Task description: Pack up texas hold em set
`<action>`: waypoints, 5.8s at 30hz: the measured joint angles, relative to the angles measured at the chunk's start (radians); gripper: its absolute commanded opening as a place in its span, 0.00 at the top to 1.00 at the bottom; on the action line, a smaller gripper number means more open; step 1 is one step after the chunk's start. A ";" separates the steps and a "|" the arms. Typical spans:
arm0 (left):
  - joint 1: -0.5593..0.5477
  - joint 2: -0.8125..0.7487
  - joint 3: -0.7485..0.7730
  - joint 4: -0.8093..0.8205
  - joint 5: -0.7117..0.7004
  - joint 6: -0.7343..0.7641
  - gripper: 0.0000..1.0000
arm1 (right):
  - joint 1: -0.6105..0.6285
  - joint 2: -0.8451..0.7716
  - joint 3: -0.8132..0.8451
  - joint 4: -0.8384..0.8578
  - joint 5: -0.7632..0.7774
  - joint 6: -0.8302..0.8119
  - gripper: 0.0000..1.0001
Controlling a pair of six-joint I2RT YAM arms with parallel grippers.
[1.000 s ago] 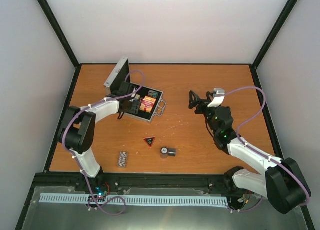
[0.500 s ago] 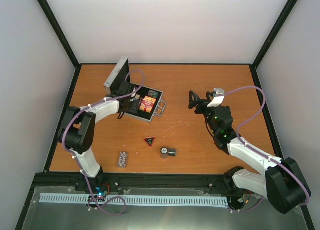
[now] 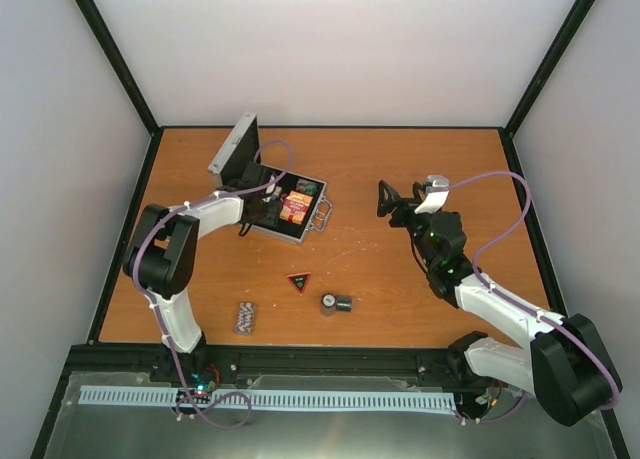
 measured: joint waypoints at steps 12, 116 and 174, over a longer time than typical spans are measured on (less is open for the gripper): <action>0.000 0.029 0.024 0.015 0.000 0.000 0.33 | 0.000 0.001 0.000 -0.004 0.000 0.000 0.00; -0.568 -0.100 -0.121 -0.218 0.012 -0.458 0.18 | 0.000 0.017 0.026 -0.034 0.001 0.015 0.00; -0.589 -0.078 -0.099 -0.251 -0.045 -0.472 0.37 | 0.000 0.017 0.026 -0.034 0.001 0.015 0.00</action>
